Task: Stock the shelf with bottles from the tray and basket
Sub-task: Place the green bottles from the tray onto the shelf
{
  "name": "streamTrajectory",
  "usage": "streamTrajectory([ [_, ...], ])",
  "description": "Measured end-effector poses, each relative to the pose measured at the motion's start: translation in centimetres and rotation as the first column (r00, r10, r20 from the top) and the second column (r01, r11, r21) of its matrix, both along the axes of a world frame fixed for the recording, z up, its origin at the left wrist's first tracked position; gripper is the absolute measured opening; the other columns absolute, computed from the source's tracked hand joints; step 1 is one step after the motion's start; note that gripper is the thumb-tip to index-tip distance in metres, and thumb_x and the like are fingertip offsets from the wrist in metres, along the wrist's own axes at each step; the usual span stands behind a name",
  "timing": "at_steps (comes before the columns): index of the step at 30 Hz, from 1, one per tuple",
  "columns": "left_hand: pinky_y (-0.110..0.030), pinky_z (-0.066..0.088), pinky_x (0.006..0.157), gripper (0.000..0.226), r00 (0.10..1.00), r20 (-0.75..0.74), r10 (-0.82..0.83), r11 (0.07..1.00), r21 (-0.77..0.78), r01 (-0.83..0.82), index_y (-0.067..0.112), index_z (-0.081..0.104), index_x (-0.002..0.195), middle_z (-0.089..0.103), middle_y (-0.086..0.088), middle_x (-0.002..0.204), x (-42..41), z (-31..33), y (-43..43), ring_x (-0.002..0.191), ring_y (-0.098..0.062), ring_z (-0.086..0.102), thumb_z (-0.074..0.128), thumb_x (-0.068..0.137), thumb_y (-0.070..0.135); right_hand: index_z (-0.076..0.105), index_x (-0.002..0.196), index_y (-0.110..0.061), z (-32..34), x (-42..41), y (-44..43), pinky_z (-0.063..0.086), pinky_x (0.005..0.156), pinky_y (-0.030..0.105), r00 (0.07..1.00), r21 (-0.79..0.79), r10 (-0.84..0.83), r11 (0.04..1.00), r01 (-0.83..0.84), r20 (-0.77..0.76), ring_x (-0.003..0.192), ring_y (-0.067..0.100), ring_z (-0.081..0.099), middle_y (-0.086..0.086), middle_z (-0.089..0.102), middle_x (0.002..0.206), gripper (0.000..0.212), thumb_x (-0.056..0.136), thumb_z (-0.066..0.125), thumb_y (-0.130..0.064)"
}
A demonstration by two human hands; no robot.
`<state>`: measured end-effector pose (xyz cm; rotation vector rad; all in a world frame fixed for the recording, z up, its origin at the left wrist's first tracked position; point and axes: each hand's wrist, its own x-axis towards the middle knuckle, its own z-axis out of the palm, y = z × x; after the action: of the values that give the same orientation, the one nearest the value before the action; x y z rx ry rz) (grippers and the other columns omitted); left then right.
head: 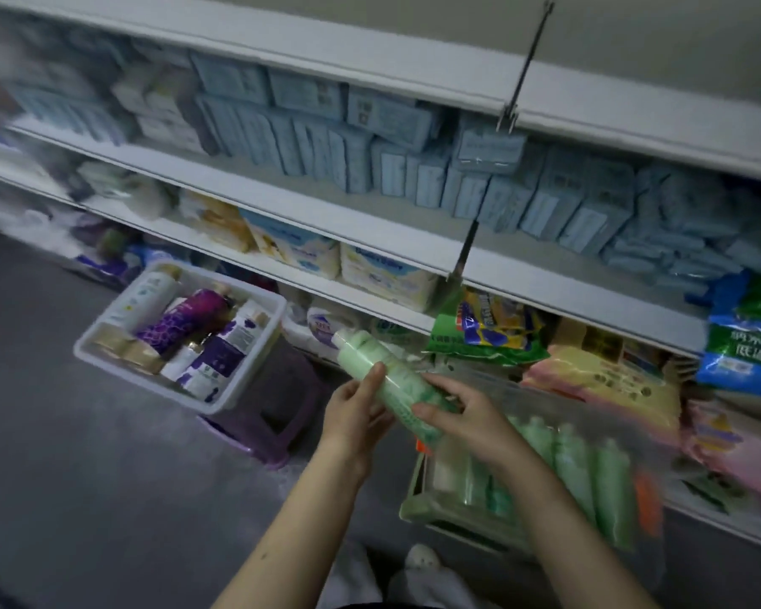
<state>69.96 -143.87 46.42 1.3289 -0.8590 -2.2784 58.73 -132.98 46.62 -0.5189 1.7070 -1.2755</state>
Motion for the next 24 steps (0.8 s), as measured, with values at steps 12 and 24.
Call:
streamTrajectory([
  [12,-0.034,0.060,0.073,0.026,0.968,-0.082,0.238,0.890,-0.380,-0.251,0.009,0.062,0.109,0.073,-0.009,0.101,20.3,9.9,-12.1,0.090,-0.022,0.072,0.070,0.084,0.010,0.066,0.110,-0.014,7.9,16.1,-17.6,0.056,0.086,0.031,0.915,-0.163,0.397,0.910,-0.382,0.073,0.101,0.018,0.069,0.006,0.074,0.104,0.026,0.085,0.065,-0.018],
  [24,-0.039,0.057,0.086,0.027,0.946,0.023,0.323,0.812,-0.520,-0.265,0.009,0.067,0.114,0.073,-0.013,0.105,45.7,12.9,-28.5,0.098,-0.028,0.071,0.057,0.096,0.027,0.064,0.116,-0.010,10.2,40.6,-35.4,0.057,0.073,0.027,0.785,-0.304,0.582,0.803,-0.513,0.212,0.094,0.014,0.070,0.006,0.073,0.106,0.034,0.085,0.058,-0.022],
])
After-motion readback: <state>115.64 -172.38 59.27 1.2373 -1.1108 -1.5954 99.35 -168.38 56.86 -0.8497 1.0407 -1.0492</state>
